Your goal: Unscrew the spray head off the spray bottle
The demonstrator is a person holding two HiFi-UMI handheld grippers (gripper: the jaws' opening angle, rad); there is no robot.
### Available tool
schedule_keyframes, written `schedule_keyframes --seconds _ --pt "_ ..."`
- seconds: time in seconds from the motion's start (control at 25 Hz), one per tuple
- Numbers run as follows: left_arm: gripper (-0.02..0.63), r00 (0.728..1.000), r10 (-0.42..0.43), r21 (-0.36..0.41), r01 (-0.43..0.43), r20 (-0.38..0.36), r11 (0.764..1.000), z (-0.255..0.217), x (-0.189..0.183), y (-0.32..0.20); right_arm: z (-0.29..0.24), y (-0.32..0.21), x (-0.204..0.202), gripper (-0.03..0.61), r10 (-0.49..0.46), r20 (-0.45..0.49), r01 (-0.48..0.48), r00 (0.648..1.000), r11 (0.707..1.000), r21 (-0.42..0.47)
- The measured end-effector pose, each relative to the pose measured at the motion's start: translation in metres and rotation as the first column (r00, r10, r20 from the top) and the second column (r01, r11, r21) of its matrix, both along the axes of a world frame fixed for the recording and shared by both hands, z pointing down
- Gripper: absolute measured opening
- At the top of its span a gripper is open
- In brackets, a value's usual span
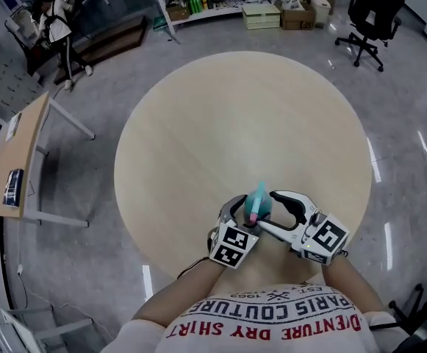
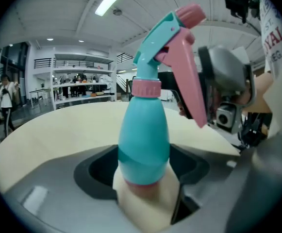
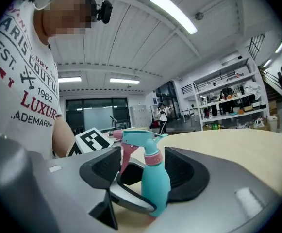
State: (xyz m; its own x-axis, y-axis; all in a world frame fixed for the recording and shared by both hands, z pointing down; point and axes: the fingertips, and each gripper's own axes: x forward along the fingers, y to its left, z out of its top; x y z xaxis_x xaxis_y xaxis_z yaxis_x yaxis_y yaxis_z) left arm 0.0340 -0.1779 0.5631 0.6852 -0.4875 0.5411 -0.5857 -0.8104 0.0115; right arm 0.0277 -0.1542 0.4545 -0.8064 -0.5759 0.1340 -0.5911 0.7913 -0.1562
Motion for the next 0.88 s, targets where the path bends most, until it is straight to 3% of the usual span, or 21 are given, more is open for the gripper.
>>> schedule_keyframes --seconds 0.2,0.48,0.68,0.88 --pt "0.324 0.998 -0.069 0.006 0.069 0.011 0.998 0.002 0.002 0.000 -0.003 0.000 -0.007 0.302 0.048 -0.003 -0.048 0.999 0.999 0.011" --pt "0.324 1.000 -0.022 0.020 0.022 0.019 1.000 -0.002 0.005 0.005 0.000 -0.005 -0.011 0.305 0.048 -0.036 -0.048 0.998 0.999 0.003" --pt "0.324 0.991 0.132 0.021 -0.132 -0.003 0.991 0.001 0.009 0.010 0.001 0.002 -0.003 0.293 -0.036 -0.046 0.036 0.998 0.999 -0.003" --pt "0.324 0.941 0.337 0.009 -0.337 -0.006 0.941 0.001 0.001 0.020 -0.003 0.011 0.004 0.262 -0.110 -0.045 0.110 0.993 0.994 -0.006"
